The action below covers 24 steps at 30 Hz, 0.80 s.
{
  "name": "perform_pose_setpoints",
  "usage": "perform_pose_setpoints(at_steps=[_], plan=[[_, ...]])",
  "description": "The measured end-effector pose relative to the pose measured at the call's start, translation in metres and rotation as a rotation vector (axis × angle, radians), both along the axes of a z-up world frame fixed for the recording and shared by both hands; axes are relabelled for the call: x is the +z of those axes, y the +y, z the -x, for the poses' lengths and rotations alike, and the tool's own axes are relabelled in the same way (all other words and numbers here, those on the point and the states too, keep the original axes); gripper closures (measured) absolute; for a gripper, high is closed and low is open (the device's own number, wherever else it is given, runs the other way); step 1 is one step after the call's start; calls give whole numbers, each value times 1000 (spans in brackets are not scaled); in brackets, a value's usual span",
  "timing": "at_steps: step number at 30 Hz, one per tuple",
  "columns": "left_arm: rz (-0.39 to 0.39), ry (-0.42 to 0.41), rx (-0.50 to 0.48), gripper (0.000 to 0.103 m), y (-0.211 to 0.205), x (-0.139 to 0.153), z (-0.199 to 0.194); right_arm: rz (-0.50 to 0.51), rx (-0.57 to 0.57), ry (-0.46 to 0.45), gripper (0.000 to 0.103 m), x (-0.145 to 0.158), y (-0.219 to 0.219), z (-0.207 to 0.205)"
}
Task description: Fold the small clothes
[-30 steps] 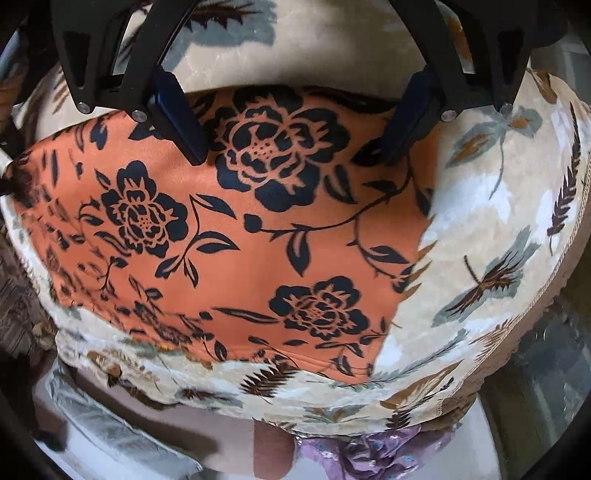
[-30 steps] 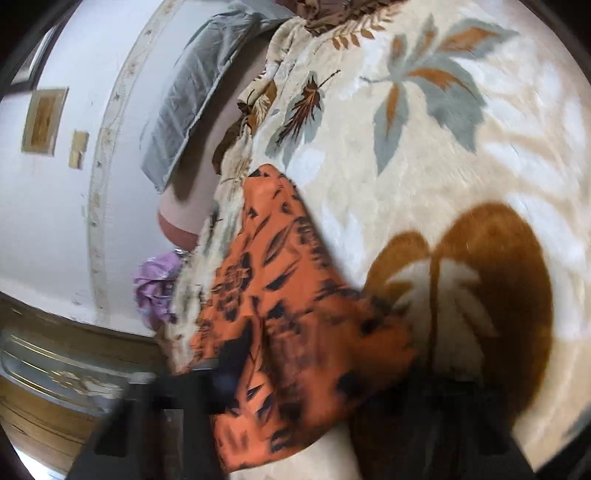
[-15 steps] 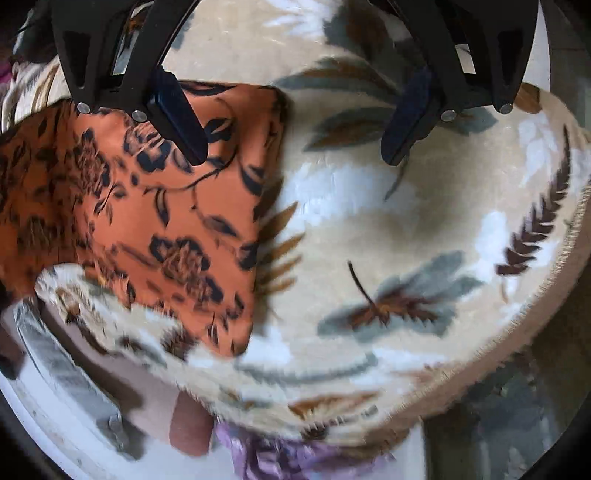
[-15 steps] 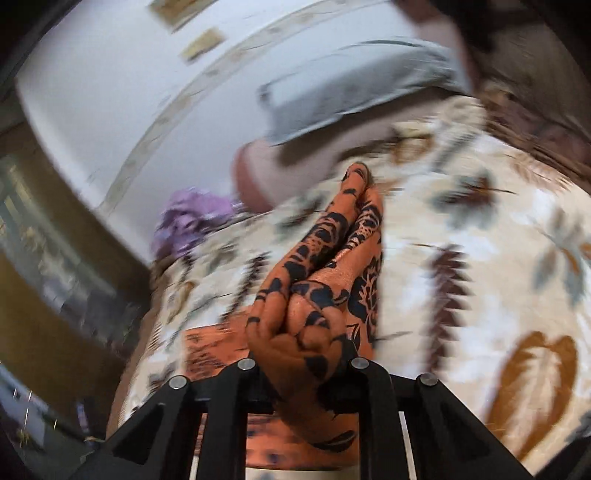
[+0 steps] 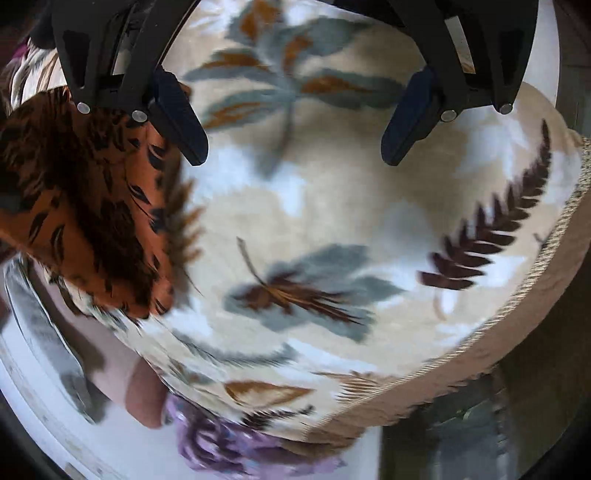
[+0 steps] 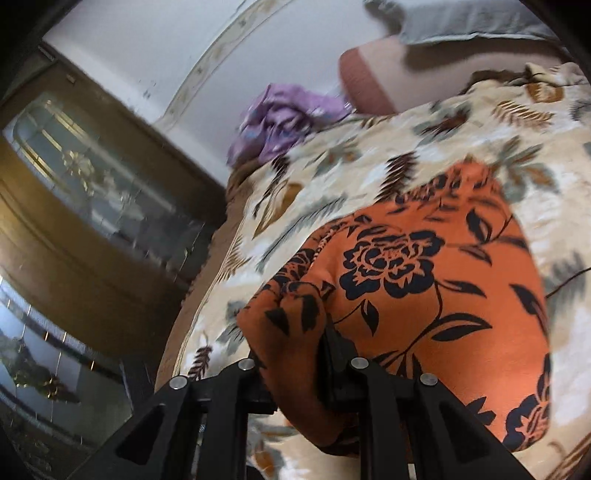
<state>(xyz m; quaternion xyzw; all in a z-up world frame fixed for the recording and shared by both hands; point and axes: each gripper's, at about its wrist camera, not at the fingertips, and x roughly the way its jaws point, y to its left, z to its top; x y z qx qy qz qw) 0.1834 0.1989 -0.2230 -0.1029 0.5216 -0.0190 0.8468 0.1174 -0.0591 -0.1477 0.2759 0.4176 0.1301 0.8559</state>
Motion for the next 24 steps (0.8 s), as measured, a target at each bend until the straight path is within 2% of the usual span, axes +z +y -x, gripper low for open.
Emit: perform_pose_setpoints(at_steps=[4,6,10,12,15,16,17,19,21,24], plan=[[34,-10,45,8,21,5,2,32,54,40,85,-16,26,0],[41,-11,59,8,27,6,2,65,81,111,81,-34,35,-9],[55,-4,54,8,24,6,-1,26,165,129,81,-63,38,-3],[56,-5,43,8,17,8,-3,-50,159,142,80,-71,25,2],[51,-17,25,8,8,14,-3,-163,209,178,66,-74,7,9],[48,-21,22,8,6,17,-3,-216,235,185,51,-73,-1,13],[51,-25,17,8,3,20,-3,-270,249,172,40,-70,-9,22],[56,-38,-3,8,-6,27,-3,-329,284,135,40,-63,-24,35],[50,-53,-24,8,-17,33,-2,-316,298,74,40,-49,-40,50],[51,-76,-80,8,-41,42,2,-228,207,-21,40,-31,-75,69]])
